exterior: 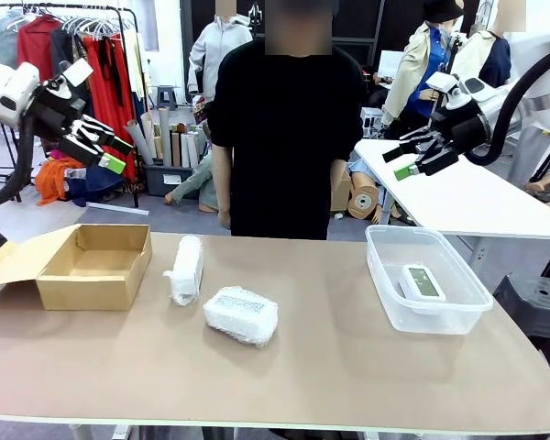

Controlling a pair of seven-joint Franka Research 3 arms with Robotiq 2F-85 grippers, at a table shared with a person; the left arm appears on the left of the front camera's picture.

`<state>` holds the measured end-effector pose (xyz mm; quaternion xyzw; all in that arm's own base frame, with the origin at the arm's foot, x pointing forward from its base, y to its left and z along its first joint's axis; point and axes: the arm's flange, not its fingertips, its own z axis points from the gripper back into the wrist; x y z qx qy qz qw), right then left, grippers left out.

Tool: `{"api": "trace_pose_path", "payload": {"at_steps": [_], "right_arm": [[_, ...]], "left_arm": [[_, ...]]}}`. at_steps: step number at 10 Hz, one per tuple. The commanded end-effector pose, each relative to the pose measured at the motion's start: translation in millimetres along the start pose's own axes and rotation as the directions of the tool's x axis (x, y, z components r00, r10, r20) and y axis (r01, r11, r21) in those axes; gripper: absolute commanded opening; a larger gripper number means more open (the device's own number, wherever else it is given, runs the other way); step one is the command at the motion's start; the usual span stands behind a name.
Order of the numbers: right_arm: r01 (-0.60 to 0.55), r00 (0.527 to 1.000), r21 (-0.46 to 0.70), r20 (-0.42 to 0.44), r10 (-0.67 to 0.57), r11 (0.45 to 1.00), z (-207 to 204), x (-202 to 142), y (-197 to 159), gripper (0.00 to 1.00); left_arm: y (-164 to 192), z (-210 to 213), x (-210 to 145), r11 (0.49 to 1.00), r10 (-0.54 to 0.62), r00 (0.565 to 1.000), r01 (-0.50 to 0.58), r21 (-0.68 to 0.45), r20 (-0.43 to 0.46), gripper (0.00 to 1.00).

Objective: Separate and place wrapped and unwrapped clocks.
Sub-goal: Pick up the Digital clock indicated by the person.

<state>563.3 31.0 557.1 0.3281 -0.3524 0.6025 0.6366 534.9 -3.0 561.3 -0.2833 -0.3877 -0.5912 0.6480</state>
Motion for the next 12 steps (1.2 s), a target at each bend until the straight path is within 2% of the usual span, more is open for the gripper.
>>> {"api": "trace_pose_path", "payload": {"at_steps": [1,12], "right_arm": [[-0.008,1.000,-0.001,0.000,0.008,1.000,0.4,1.0,0.3,1.00],[-0.008,1.000,-0.001,0.000,0.008,1.000,0.4,1.0,0.3,1.00]], "left_arm": [[-1.2,0.8,1.8,1.000,-0.002,1.000,0.002,0.006,0.002,1.00],[-1.2,0.8,1.8,1.000,-0.002,1.000,0.002,0.006,0.002,1.00]]}}
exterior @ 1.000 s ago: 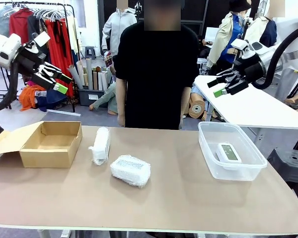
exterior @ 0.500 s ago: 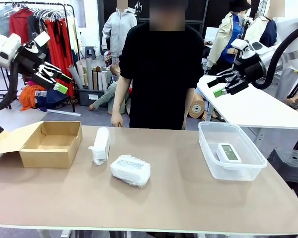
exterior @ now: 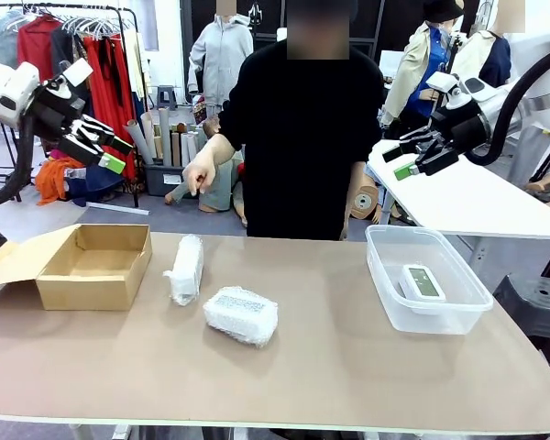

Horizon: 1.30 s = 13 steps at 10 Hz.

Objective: Separate and place wrapped and unwrapped clocks.
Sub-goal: Pick up the Digital clock indicated by the person.

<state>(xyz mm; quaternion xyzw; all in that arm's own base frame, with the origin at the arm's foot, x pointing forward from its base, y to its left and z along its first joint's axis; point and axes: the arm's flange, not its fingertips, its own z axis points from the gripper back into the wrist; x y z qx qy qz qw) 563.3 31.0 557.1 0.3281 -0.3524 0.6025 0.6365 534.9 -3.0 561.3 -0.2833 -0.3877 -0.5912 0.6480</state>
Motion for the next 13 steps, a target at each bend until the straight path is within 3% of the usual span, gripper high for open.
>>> {"api": "trace_pose_path", "payload": {"at_steps": [1,13], "right_arm": [[-0.008,1.000,-0.001,0.000,0.008,1.000,0.4,1.0,0.3,1.00],[-0.008,1.000,-0.001,0.000,0.008,1.000,0.4,1.0,0.3,1.00]], "left_arm": [[-1.2,0.8,1.8,1.000,-0.002,1.000,0.002,0.006,0.002,1.00],[-1.2,0.8,1.8,1.000,-0.002,1.000,0.002,0.006,0.002,1.00]]}}
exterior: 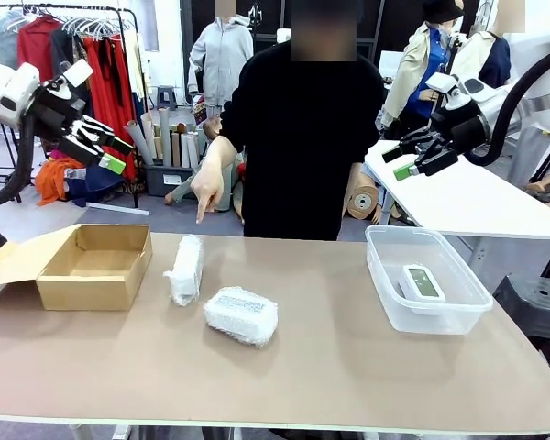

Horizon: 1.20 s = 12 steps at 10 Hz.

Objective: Separate and place wrapped and unwrapped clocks.
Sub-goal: Pick up the Digital clock indicated by the person.

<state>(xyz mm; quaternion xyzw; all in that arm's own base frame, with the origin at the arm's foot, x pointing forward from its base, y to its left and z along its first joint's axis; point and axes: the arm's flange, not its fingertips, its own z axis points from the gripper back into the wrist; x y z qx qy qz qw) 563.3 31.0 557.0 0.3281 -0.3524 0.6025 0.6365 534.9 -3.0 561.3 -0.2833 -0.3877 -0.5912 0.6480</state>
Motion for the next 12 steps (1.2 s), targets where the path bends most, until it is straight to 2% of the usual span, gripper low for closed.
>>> {"api": "trace_pose_path", "payload": {"at_steps": [1,3,6,7,9,10,11,12], "right_arm": [[-0.008,1.000,-0.001,0.000,0.008,1.000,0,1,0,1.00],[-0.008,1.000,-0.001,0.000,0.008,1.000,0,1,0,1.00],[-0.008,1.000,-0.001,0.000,0.008,1.000,0,1,0,1.00],[-0.008,1.000,-0.001,0.000,0.008,1.000,0,1,0,1.00],[-0.008,1.000,-0.001,0.000,0.008,1.000,0,1,0,1.00],[-0.008,1.000,-0.001,0.000,0.008,1.000,0,1,0,1.00],[-0.008,1.000,-0.001,0.000,0.008,1.000,0,1,0,1.00],[-0.008,1.000,-0.001,0.000,0.008,1.000,0,1,0,1.00]], "left_arm": [[-1,1,2,1.000,-0.002,1.000,0.002,0.006,0.002,1.00],[0,0,0,1.000,0.000,1.000,0.000,0.000,0.000,1.00],[-14,-16,36,0.989,0.144,0.968,-0.138,0.046,-0.206,1.00],[-21,-22,47,0.980,0.195,0.952,-0.181,0.084,-0.236,1.00],[-28,-42,70,0.933,0.322,0.916,-0.263,0.246,-0.241,1.00],[-34,-64,79,0.879,0.409,0.872,-0.297,0.373,-0.270,1.00],[-38,-78,83,0.885,0.419,0.845,-0.299,0.357,-0.332,1.00],[-38,-90,84,0.921,0.352,0.841,-0.234,0.311,-0.410,1.00]]}}
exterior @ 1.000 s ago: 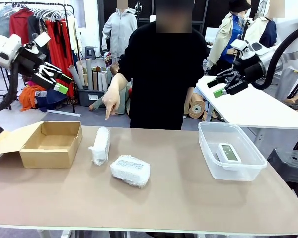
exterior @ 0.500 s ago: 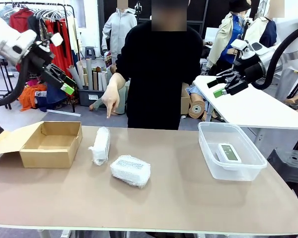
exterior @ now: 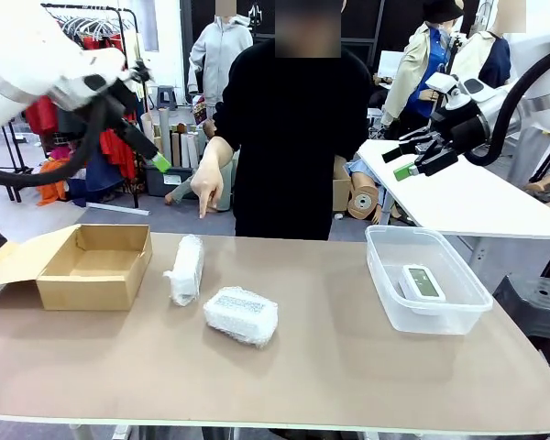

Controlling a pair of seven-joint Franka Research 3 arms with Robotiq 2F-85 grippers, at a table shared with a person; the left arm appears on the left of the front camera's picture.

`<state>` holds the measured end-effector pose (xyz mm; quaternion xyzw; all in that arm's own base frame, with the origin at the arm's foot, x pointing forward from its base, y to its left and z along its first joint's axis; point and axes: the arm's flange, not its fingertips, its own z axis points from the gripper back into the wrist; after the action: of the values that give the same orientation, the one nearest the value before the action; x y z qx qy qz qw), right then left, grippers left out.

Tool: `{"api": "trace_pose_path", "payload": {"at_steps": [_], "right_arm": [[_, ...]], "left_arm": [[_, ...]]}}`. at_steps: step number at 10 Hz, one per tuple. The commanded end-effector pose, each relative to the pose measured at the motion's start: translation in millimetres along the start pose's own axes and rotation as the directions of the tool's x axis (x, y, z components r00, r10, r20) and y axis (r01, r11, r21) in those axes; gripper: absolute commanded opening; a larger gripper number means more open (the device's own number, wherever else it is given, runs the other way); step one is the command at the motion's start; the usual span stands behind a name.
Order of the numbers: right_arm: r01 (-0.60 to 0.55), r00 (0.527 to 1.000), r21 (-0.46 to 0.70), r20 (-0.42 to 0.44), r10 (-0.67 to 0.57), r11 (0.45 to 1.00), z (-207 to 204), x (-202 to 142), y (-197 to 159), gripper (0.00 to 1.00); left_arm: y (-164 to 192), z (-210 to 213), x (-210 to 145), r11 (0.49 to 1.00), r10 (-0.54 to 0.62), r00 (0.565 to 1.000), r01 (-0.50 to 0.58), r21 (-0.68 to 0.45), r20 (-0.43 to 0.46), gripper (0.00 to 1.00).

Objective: Separate and place wrapped and unwrapped clocks.
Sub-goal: Pick up the Digital clock indicated by the person.

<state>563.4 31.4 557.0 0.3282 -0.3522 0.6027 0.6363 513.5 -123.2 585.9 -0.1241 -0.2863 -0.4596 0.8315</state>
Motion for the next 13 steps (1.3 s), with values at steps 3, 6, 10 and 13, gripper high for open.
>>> {"api": "trace_pose_path", "payload": {"at_steps": [3,6,10,13], "right_arm": [[-0.008,1.000,-0.001,0.000,0.008,1.000,1,1,0,1.00],[-0.008,1.000,-0.001,0.000,0.008,1.000,1,1,0,1.00],[-0.008,1.000,-0.001,0.000,0.008,1.000,1,1,0,1.00],[-0.008,1.000,-0.001,0.000,0.008,1.000,1,1,0,1.00]], "left_arm": [[-5,-48,8,1.000,0.030,0.994,-0.031,-0.008,-0.107,1.00],[-13,-48,3,1.000,-0.001,0.995,-0.002,-0.023,-0.103,1.00],[-8,-62,17,0.983,0.165,0.964,-0.143,0.114,-0.209,1.00],[-13,-85,45,0.893,0.417,0.873,-0.341,0.294,-0.252,1.00]]}}
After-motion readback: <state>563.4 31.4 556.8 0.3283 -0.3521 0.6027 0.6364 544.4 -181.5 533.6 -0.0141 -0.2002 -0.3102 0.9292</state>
